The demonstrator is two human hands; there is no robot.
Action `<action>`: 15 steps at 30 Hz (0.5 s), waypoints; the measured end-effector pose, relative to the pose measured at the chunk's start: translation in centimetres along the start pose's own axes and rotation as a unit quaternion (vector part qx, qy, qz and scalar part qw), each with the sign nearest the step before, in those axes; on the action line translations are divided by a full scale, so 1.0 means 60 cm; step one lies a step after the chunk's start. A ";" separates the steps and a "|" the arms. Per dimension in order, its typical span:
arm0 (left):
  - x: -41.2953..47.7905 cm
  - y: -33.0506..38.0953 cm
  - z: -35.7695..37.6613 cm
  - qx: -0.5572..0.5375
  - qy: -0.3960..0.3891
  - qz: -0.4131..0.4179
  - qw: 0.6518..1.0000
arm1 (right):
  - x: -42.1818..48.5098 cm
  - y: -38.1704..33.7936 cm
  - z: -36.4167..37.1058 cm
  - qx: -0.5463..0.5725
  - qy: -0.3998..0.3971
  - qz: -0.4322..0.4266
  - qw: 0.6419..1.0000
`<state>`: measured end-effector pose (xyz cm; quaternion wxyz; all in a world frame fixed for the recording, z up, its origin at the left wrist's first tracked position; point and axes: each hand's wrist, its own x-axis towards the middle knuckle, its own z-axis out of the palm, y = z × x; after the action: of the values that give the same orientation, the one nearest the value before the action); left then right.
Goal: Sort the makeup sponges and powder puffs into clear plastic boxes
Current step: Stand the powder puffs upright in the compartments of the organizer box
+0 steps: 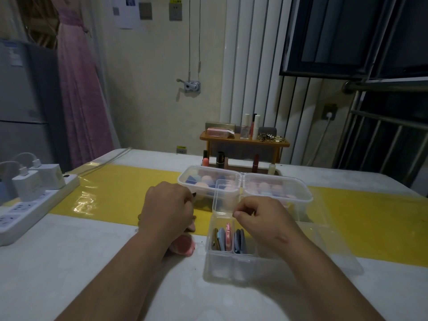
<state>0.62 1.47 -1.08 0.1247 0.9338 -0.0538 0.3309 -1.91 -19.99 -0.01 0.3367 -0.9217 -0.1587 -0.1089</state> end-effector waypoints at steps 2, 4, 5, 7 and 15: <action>-0.004 0.001 0.002 -0.070 0.030 -0.007 0.997 | 0.001 0.000 -0.001 0.011 0.014 -0.002 1.000; -0.008 0.004 0.005 -0.152 0.036 -0.031 0.987 | 0.001 0.000 -0.001 0.022 0.028 -0.003 0.999; -0.009 0.006 0.007 -0.191 0.041 -0.044 0.980 | 0.002 0.001 -0.001 0.030 0.035 -0.004 0.999; -0.010 0.009 0.007 -0.257 0.055 -0.066 0.963 | 0.002 0.002 -0.001 0.046 0.048 -0.005 0.998; -0.012 0.023 0.003 -0.486 -0.021 -0.164 0.858 | 0.004 0.004 0.001 0.056 0.064 -0.008 0.996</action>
<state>-0.06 0.13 -1.39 0.6139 0.7566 -0.0561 0.2179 -1.58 -20.07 -0.08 0.3960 -0.8916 -0.1498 -0.1608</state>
